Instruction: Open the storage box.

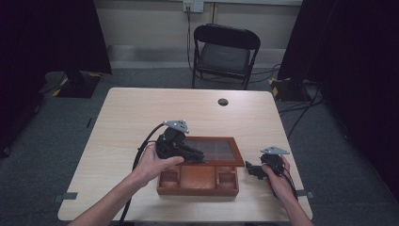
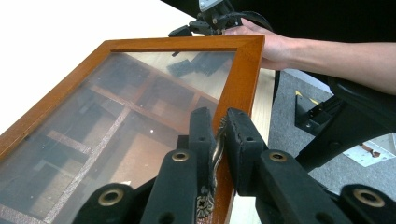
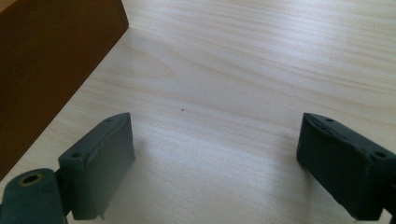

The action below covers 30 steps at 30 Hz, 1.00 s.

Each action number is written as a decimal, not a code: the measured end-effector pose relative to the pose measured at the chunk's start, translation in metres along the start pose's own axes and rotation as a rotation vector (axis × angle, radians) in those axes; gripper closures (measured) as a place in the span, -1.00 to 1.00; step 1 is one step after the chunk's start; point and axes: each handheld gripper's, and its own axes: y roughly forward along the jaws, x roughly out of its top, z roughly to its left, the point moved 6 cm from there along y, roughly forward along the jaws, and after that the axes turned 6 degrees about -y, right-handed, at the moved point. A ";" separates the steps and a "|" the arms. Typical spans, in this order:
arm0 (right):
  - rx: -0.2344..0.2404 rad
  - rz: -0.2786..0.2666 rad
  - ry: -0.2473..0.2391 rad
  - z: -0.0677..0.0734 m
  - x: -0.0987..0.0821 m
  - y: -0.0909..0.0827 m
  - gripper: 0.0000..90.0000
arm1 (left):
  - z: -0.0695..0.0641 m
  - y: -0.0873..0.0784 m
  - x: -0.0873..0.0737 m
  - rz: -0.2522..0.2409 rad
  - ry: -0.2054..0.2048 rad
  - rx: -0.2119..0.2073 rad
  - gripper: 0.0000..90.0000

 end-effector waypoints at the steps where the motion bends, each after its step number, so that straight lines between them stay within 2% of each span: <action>1: 0.000 0.001 0.001 0.000 0.000 0.000 -0.77 | 0.000 -0.001 0.001 -0.006 -0.002 0.004 0.80; 11: -0.001 0.000 0.001 0.000 0.000 0.000 -0.77 | 0.002 -0.006 0.009 -0.005 -0.010 0.016 0.80; 12: -0.001 0.000 0.001 0.000 0.000 0.000 -0.77 | 0.002 -0.006 0.010 -0.028 -0.023 0.008 0.80; 13: 0.000 -0.001 0.000 0.000 0.000 0.000 -0.77 | 0.003 -0.007 0.011 -0.032 -0.028 0.009 0.80; 19: 0.000 0.000 -0.001 0.000 0.000 0.000 -0.77 | 0.003 -0.007 0.013 -0.020 -0.021 0.011 0.80; 24: 0.001 -0.001 -0.001 0.000 0.000 0.000 -0.77 | 0.005 -0.009 0.014 -0.035 -0.023 0.000 0.80; 30: 0.001 -0.001 -0.001 0.000 0.000 0.000 -0.77 | 0.004 -0.010 0.017 -0.028 -0.015 0.011 0.81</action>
